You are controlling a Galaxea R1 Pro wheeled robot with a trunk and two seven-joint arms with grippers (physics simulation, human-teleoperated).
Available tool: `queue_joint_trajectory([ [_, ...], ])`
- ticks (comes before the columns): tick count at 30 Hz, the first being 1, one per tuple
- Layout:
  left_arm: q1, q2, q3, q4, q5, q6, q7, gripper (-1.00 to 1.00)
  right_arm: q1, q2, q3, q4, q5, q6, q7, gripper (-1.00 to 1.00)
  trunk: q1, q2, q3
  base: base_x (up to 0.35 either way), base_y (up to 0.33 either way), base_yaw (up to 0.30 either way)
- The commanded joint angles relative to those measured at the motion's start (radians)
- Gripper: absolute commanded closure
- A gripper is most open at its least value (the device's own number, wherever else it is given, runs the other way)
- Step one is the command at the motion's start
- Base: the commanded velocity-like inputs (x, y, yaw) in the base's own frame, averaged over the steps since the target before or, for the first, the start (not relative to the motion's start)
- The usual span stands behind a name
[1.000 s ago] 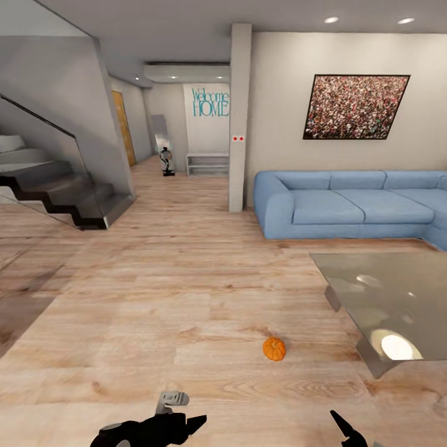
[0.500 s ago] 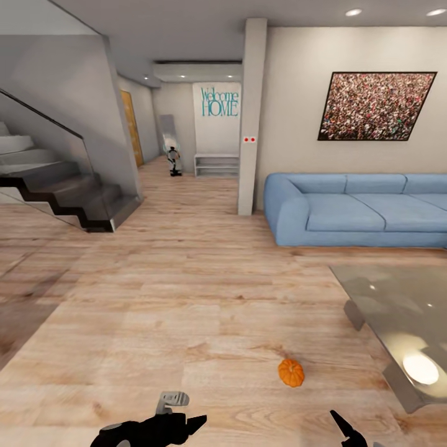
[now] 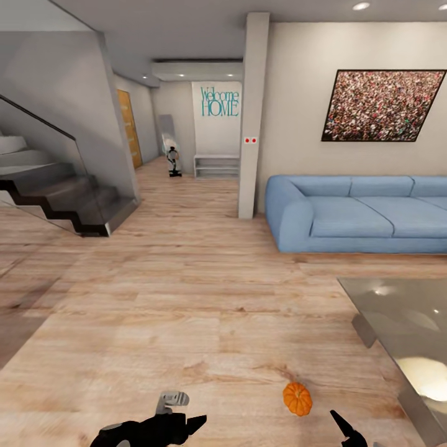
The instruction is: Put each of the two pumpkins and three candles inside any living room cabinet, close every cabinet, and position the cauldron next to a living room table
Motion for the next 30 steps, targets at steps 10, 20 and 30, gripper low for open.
queue_joint_trajectory([
  [10,-0.001,0.000,-0.002,-0.001,0.008,0.003,-0.001,-1.00,-0.001,0.000,0.001,0.001,-0.010,0.011,0.003,-1.00,0.001,0.000,-0.001,0.305,-0.090,0.000],
  [20,-0.001,0.001,-0.002,-0.001,0.008,0.003,-0.001,-1.00,-0.001,0.000,0.001,0.001,-0.010,0.010,0.003,-1.00,0.001,0.000,-0.001,0.138,-0.079,0.000],
  [30,-0.001,0.001,-0.002,-0.002,0.005,0.004,-0.006,-1.00,-0.001,0.000,0.001,0.001,-0.010,0.010,0.003,-1.00,0.001,0.000,-0.001,0.054,-0.044,0.000],
])
